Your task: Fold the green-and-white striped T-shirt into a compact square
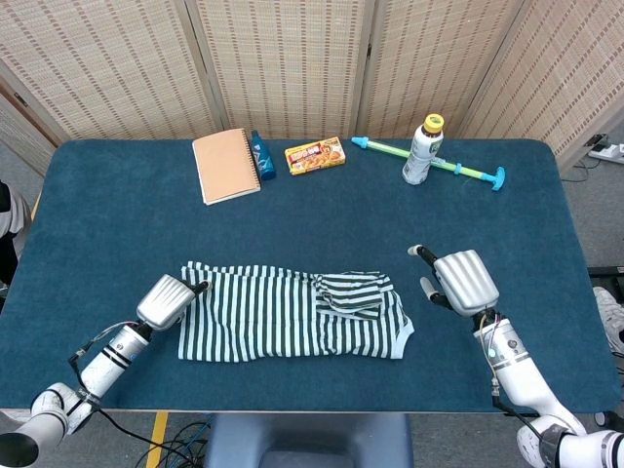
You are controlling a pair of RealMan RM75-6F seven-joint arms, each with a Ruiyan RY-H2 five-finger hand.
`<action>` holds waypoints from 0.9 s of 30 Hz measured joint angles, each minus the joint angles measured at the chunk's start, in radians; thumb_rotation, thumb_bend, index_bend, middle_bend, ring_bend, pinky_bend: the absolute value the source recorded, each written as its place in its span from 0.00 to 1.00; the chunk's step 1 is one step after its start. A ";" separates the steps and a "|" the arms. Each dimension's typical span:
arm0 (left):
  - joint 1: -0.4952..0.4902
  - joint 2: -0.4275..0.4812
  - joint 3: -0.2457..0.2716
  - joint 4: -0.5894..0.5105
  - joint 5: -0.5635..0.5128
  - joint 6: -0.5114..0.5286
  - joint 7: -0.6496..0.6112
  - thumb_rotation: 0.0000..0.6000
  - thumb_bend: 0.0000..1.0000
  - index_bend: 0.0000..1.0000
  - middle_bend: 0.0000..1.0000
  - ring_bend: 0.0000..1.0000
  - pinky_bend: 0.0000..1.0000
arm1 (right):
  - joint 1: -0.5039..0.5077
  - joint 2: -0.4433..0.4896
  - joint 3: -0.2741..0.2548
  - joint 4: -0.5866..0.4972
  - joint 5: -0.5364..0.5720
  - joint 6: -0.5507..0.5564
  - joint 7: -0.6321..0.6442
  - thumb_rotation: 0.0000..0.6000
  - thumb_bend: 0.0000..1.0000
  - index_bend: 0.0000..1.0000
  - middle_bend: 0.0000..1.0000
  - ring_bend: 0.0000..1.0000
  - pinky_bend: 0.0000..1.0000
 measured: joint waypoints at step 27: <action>-0.016 0.000 -0.044 -0.093 -0.038 -0.009 -0.138 1.00 0.34 0.51 0.79 0.77 0.92 | -0.006 -0.006 0.005 0.018 -0.003 0.004 0.029 1.00 0.46 0.27 0.96 1.00 1.00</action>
